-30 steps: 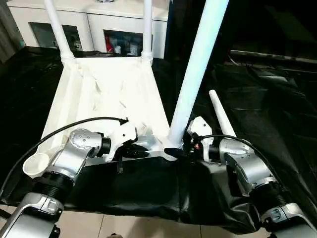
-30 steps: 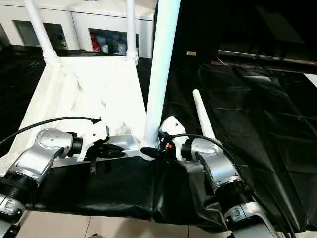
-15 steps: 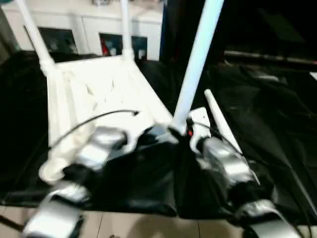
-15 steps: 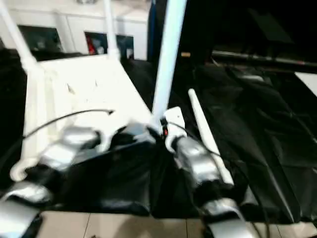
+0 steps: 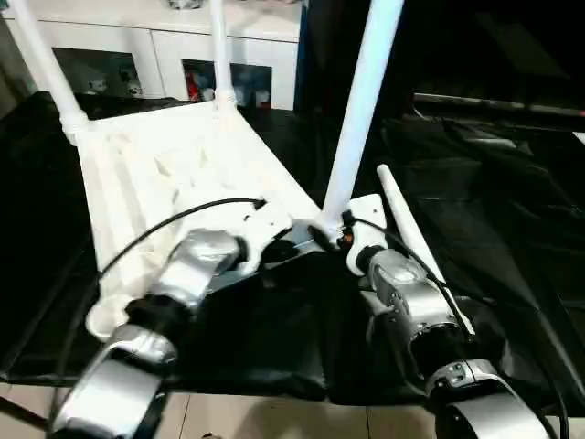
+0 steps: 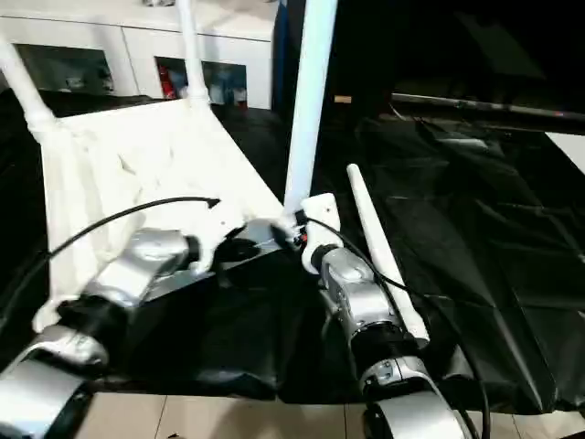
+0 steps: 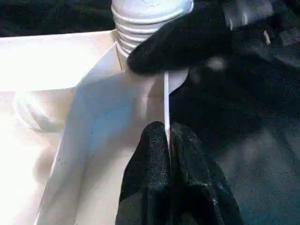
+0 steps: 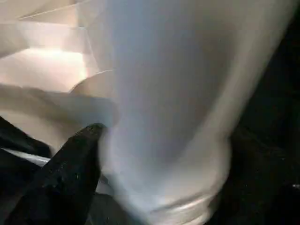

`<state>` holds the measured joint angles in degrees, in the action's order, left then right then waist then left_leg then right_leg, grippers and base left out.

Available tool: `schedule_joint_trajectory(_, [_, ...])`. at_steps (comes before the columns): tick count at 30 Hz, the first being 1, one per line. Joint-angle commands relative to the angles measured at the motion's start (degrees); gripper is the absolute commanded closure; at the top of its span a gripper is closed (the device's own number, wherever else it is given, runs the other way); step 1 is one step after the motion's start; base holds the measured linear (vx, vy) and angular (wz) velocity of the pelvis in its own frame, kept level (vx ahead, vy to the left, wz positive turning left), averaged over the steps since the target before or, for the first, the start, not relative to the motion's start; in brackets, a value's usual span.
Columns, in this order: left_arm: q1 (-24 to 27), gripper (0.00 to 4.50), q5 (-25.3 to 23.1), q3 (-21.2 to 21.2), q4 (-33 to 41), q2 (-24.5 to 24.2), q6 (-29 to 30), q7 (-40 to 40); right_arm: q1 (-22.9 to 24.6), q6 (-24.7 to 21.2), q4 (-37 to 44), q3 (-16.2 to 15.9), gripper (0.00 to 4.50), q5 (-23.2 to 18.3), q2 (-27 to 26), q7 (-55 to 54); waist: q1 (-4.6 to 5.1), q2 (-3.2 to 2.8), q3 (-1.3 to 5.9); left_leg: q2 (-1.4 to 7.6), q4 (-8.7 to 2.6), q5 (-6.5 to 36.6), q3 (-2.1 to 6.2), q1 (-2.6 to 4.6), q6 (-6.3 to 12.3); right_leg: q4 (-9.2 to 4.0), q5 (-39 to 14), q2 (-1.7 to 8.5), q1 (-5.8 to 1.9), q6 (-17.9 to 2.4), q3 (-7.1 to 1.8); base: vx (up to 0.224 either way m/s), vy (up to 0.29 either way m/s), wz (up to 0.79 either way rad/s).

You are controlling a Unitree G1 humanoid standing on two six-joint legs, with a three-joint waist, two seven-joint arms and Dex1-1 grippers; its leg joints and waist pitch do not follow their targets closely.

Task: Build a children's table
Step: Rotate leg to tighten

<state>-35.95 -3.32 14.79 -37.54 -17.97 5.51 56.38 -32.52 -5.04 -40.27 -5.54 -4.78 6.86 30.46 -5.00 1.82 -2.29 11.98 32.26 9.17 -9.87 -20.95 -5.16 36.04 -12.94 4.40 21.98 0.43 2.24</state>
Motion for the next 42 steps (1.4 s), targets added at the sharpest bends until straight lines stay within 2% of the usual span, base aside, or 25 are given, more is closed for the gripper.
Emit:
schedule_joint_trajectory(1, [2.82, 4.50, 3.20, 0.47, 1.26, -0.76, -0.96, 5.55, 1.01, -1.09, 3.94, -1.32, 0.52, -1.05, 2.55, 6.53, -0.03, 0.10, 3.06, 1.03, -3.24, 10.92, -0.22, 0.44, 1.65, -4.35, -2.74, 3.01, -2.28, -11.46, -2.05, 0.000, 0.000, 0.00])
schedule_joint_trajectory(5, [4.84, 4.50, 4.58, 1.20, 4.71, -4.19, -0.69, 11.67, 3.36, -1.16, 9.34, -4.35, 0.52, -1.48, 8.26, 17.23, -0.13, 0.09, 3.14, 1.10, -3.08, 9.35, -0.32, 0.44, 2.69, -3.89, 1.51, 2.81, -2.33, -12.47, -1.95, 0.000, 0.000, 0.00])
schedule_joint_trajectory(9, [6.00, 4.50, 6.03, 1.08, 7.14, -6.25, 0.02, 15.80, 4.49, -1.69, 12.33, -6.06, 0.52, -1.99, 11.30, 22.95, -0.18, 0.22, 2.95, 1.07, -3.17, 10.44, -0.33, 0.43, 2.59, -4.15, -1.23, 2.90, -2.39, -12.53, -1.91, 0.000, 0.000, 0.00])
schedule_joint_trajectory(10, [6.08, 4.50, 6.27, 0.87, 7.35, -6.57, 0.10, 16.29, 4.69, -1.87, 12.84, -6.56, 0.52, -2.09, 11.68, 24.22, -0.23, 0.04, 3.02, 1.13, -3.13, 10.44, -0.33, 0.48, 2.52, -4.13, -1.30, 2.96, -2.40, -12.50, -1.95, 0.000, 0.000, 0.00])
schedule_joint_trajectory(11, [6.10, 4.50, 6.20, 0.64, 7.33, -6.91, 0.05, 16.54, 4.92, -1.67, 13.34, -7.31, 0.52, -1.71, 12.04, 25.57, -0.14, 0.26, 3.00, 1.11, -3.10, 10.29, -0.38, 0.43, 2.64, -4.13, -1.09, 2.89, -2.37, -12.57, -1.95, 0.000, 0.000, 0.00])
schedule_joint_trajectory(14, [6.09, 4.50, 6.01, 0.52, 7.22, -7.10, -0.12, 16.51, 5.02, -1.46, 13.45, -7.69, 0.52, -1.30, 12.14, 25.95, -0.14, 0.20, 2.98, 1.09, -3.13, 10.20, -0.39, 0.48, 2.48, -4.14, -1.65, 2.90, -2.23, -12.73, -1.94, 0.000, 0.000, 0.00])
schedule_joint_trajectory(15, [6.23, 4.50, 6.18, 0.27, 7.46, -7.14, 0.10, 16.44, 4.78, -1.52, 13.15, -7.58, 0.52, -1.18, 11.64, 25.36, -0.10, 0.38, 2.92, 1.14, -3.22, 10.71, -0.35, 0.51, 2.11, -4.19, -2.87, 2.93, -2.18, -12.72, -1.91, 0.000, 0.000, 0.00])
schedule_joint_trajectory(16, [6.27, 4.50, 6.20, 0.22, 7.53, -7.14, 0.15, 16.38, 4.74, -1.64, 13.16, -7.50, 0.77, -1.23, 11.49, 25.30, -0.11, 0.32, 2.93, 1.12, -3.22, 10.81, -0.35, 0.53, 2.02, -4.21, -3.11, 2.96, -2.18, -12.70, -1.93, 0.000, 0.000, 0.00])
schedule_joint_trajectory(19, [6.36, 4.50, 6.28, 0.14, 7.73, -7.07, 0.38, 16.28, 4.50, -2.08, 13.14, -7.21, 0.90, -1.67, 10.83, 25.23, -0.06, 0.41, 2.96, 1.08, -3.16, 10.32, -0.36, 0.46, 2.12, -4.17, -2.70, 2.97, -2.21, -12.61, -1.97, 0.000, 0.000, 0.00])
schedule_joint_trajectory(22, [6.52, 4.50, 6.47, 0.17, 8.22, -7.09, 0.77, 16.33, 4.59, -2.60, 13.54, -7.45, 1.29, -2.14, 10.79, 25.75, -0.10, 0.47, 3.04, 1.09, -3.07, 9.47, -0.39, 0.51, 2.39, -4.02, -1.50, 2.91, -2.24, -12.78, -1.96, 0.000, 0.000, 0.00])
schedule_joint_trajectory(25, [6.58, 4.50, 6.53, 0.15, 8.39, -7.08, 0.93, 16.40, 4.75, -2.70, 13.70, -7.57, 1.36, -2.20, 10.83, 26.08, -0.10, 0.43, 3.06, 1.07, -3.03, 8.97, -0.38, 0.48, 2.65, -3.93, -0.65, 2.91, -2.28, -12.93, -1.92, 0.000, 0.000, 0.00])
schedule_joint_trajectory(26, [6.58, 4.50, 6.53, 0.15, 8.39, -7.07, 0.95, 16.41, 4.78, -2.67, 13.70, -7.57, 1.58, -2.19, 10.83, 26.08, -0.10, 0.52, 3.04, 1.06, -3.03, 8.95, -0.40, 0.47, 2.67, -3.94, -0.68, 2.90, -2.29, -12.93, -1.92, 0.000, 0.000, 0.00])
schedule_joint_trajectory(32, [6.83, 4.50, 6.41, 0.29, 8.50, -7.14, 1.18, 16.52, 5.53, -2.64, 13.89, -7.51, 1.76, -1.83, 10.70, 25.53, -0.13, 0.50, 3.11, 1.04, -2.93, 8.49, -0.42, 0.46, 2.79, -3.84, -0.18, 2.92, -2.36, -13.02, -1.94, 0.000, 0.000, 0.00])
schedule_joint_trajectory(35, [6.91, 4.50, 6.42, 0.15, 8.54, -7.05, 1.38, 16.16, 5.73, -2.91, 13.22, -7.13, 1.76, -1.44, 10.20, 23.88, -0.09, 0.49, 3.06, 1.01, -2.97, 8.55, -0.41, 0.46, 2.75, -3.88, -0.56, 2.92, -2.32, -12.97, -1.91, 0.000, 0.000, 0.00])
schedule_joint_trajectory(37, [5.94, 4.50, 5.09, -0.44, 6.69, -5.44, 1.82, 11.48, 5.29, -3.26, 9.72, -5.06, 1.76, -0.19, 7.69, 15.67, -0.07, 0.51, 2.98, 1.04, -3.04, 9.33, -0.42, 0.54, 2.34, -4.00, -1.95, 2.95, -2.22, -12.80, -1.94, 0.000, 0.000, 0.00])
schedule_joint_trajectory(38, [5.94, 4.50, 5.09, -0.44, 6.69, -5.44, 1.82, 11.48, 5.29, -3.26, 9.72, -5.06, 1.76, -0.19, 7.69, 15.67, 0.04, 0.41, 2.90, 1.08, -3.14, 9.54, -0.40, 0.53, 1.97, -4.03, -2.60, 2.97, -2.07, -12.77, -1.95, 0.000, 0.000, 0.00])
schedule_joint_trajectory(39, [4.71, 4.50, 3.70, -0.82, 4.66, -3.66, 2.45, 6.69, 4.92, -3.81, 7.41, -3.78, 1.76, 0.50, 5.43, 9.66, 0.18, 0.50, 2.76, 0.98, -3.29, 11.21, -0.32, 0.50, 1.08, -4.37, -5.42, 3.03, -2.10, -12.24, -1.97, 0.000, 0.000, 0.00])
schedule_joint_trajectory(40, [3.86, 4.50, 2.75, -1.08, 3.26, -2.42, 2.90, 3.41, 4.68, -4.20, 5.90, -2.95, 1.76, 0.94, 3.90, 5.67, 0.49, 0.39, 2.58, 1.00, -3.45, 12.62, -0.38, 0.73, 0.08, -4.65, -8.20, 3.04, -1.68, -11.74, -2.12, 0.000, 0.000, 0.00])
schedule_joint_trajectory(41, [2.64, 4.50, 1.66, -1.34, 1.41, -0.51, 3.46, -1.03, 4.26, -5.10, 4.45, -1.72, 1.76, 1.32, 1.63, -0.17, 0.70, 0.67, 2.57, 0.90, -3.58, 14.21, -0.19, 0.67, -0.86, -4.88, -12.03, 3.14, -1.77, -10.93, -2.10, 0.000, 0.000, 0.00])
schedule_joint_trajectory(42, [1.61, 4.50, 0.88, -1.54, -0.06, 1.17, 4.15, -4.63, 3.81, -6.10, 3.32, -0.69, 1.76, 1.39, -0.30, -4.72, 0.69, 0.66, 2.56, 0.91, -3.72, 14.63, -0.10, 0.73, -1.29, -5.08, -13.73, 3.20, -1.82, -10.34, -2.08, 0.000, 0.000, 0.00])
